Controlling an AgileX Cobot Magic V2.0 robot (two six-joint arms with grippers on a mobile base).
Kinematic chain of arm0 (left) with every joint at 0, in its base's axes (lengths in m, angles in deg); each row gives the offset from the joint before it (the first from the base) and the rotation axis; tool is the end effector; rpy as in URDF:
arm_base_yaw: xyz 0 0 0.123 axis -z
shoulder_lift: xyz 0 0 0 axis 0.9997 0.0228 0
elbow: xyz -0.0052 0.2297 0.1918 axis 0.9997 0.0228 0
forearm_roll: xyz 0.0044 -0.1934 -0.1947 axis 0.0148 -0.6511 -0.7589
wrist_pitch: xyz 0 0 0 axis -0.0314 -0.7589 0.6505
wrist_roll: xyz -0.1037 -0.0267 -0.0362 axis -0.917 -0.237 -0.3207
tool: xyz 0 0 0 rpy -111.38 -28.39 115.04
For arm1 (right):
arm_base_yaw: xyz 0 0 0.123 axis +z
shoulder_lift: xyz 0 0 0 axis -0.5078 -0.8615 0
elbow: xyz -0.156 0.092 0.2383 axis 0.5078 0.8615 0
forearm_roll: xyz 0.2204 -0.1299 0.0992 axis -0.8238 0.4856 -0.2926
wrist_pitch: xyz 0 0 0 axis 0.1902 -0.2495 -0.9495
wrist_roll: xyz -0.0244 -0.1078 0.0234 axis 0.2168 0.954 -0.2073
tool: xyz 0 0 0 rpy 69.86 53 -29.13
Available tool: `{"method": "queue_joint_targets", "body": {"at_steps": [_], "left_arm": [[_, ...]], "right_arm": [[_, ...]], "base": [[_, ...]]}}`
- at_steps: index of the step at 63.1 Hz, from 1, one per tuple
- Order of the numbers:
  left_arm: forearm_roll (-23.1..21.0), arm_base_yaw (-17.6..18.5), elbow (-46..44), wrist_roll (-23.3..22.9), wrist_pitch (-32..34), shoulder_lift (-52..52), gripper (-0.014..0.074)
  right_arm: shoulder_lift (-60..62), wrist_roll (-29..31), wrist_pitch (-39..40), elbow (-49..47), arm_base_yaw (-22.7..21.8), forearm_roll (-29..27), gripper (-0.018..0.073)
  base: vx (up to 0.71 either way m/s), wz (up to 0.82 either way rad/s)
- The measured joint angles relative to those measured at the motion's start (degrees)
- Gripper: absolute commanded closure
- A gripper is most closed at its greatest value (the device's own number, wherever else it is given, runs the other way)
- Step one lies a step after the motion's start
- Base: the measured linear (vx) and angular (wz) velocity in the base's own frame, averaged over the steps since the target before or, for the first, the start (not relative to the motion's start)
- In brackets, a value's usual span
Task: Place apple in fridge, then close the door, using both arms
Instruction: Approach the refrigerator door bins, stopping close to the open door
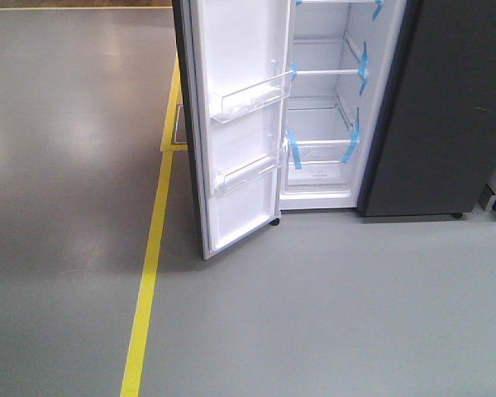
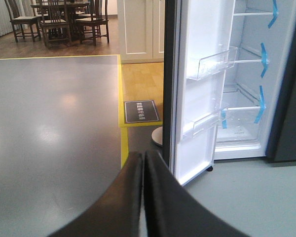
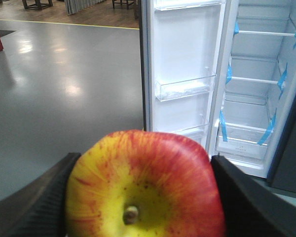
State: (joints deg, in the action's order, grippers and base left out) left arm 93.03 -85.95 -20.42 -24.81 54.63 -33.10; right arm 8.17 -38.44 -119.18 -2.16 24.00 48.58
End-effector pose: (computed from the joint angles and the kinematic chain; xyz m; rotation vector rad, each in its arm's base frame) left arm 0.0861 -0.0015 0.1811 -0.0149 1.7203 -0.0504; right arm 0.1233 0.0350 0.4476 -0.2988 1.8129 0.2606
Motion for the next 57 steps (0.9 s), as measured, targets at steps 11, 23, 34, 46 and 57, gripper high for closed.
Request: {"method": "queue_joint_targets", "body": {"at_steps": [11, 23, 34, 46, 57], "left_arm": [[0.00, 0.00, 0.00, 0.00, 0.00, 0.00, 0.0603], [0.00, 0.00, 0.00, 0.00, 0.00, 0.00, 0.0603], [0.00, 0.00, 0.00, 0.00, 0.00, 0.00, 0.0603], [0.00, 0.00, 0.00, 0.00, 0.00, 0.00, 0.0603], [0.00, 0.00, 0.00, 0.00, 0.00, 0.00, 0.0603]], "right_arm": [[0.00, 0.00, 0.00, 0.00, 0.00, 0.00, 0.0563], [0.00, 0.00, -0.05, 0.00, 0.00, 0.00, 0.0563], [0.00, 0.00, -0.05, 0.00, 0.00, 0.00, 0.0563], [0.00, 0.00, -0.05, 0.00, 0.00, 0.00, 0.0563], [0.00, 0.00, -0.05, 0.00, 0.00, 0.00, 0.0563]], "base": [[0.20, 0.01], [0.20, 0.01], [0.20, 0.03], [0.20, 0.04], [0.18, 0.06]]}}
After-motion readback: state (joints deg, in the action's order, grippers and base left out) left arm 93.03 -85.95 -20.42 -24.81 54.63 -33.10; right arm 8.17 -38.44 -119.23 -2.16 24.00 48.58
